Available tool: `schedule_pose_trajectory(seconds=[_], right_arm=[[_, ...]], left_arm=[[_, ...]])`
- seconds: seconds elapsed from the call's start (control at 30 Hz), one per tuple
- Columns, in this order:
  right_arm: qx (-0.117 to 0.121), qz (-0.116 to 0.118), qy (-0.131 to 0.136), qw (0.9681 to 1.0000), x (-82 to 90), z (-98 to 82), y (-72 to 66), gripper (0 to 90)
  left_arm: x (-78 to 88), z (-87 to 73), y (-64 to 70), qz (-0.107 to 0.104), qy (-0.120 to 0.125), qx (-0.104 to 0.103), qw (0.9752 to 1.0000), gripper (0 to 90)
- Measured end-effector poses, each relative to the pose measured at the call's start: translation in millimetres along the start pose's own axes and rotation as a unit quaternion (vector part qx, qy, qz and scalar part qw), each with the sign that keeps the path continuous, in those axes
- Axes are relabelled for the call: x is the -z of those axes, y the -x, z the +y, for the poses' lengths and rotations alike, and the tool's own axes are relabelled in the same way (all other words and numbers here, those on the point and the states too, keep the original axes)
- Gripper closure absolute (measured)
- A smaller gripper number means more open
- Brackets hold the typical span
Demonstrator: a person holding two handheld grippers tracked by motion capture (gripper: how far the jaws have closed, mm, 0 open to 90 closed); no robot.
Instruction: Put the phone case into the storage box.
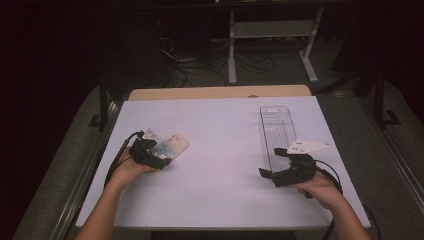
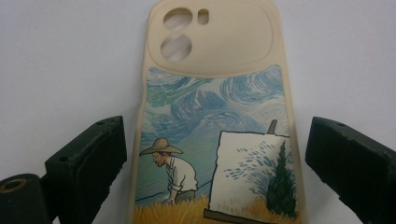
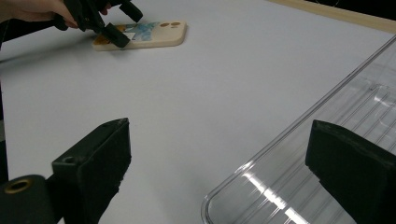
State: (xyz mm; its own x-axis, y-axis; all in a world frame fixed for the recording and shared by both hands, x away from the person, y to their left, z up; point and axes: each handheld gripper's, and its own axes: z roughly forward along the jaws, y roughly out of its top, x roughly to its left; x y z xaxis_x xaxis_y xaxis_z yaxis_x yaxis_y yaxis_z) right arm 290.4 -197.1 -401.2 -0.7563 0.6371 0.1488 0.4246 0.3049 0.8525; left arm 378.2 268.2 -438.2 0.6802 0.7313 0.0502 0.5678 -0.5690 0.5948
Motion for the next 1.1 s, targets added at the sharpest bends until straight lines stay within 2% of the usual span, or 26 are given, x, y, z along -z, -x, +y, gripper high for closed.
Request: schedule_pose_trajectory(seconds=[0.17, 0.27, 0.47, 0.83, 0.93, 1.1], right_arm=[[0.000, 0.000, 0.000, 1.0000, 0.0, 0.0, -0.1, 6.3], [0.000, -0.001, 0.000, 1.0000, 0.0, 0.1, -0.2, 6.2], [0.000, -0.001, 0.000, 1.0000, 0.0, 0.1, 0.1, 6.3], [0.000, 0.000, 0.000, 1.0000, 0.0, 0.0, 0.1, 6.3], [-0.001, 0.000, 0.000, 1.0000, 0.0, 0.0, 0.0, 6.3], [-0.001, -0.001, 0.000, 1.0000, 0.0, 0.0, -0.2, 6.3]], left_arm=[[-2.1, -1.4, -1.0, -0.003, -0.004, 0.001, 1.0000, 5.2], [-2.8, -2.4, -2.1, -0.008, 0.002, 0.009, 0.9999, 5.7], [-3.9, -4.4, -4.9, -0.011, 0.013, 0.011, 0.9998, 6.7], [-5.0, -6.6, -5.0, -0.018, 0.010, 0.010, 0.9997, 9.3], [-5.5, -7.6, -5.0, -0.018, 0.015, 0.009, 0.9997, 9.4], [-4.6, -6.9, -3.9, -0.015, 0.009, 0.008, 0.9998, 10.3]])
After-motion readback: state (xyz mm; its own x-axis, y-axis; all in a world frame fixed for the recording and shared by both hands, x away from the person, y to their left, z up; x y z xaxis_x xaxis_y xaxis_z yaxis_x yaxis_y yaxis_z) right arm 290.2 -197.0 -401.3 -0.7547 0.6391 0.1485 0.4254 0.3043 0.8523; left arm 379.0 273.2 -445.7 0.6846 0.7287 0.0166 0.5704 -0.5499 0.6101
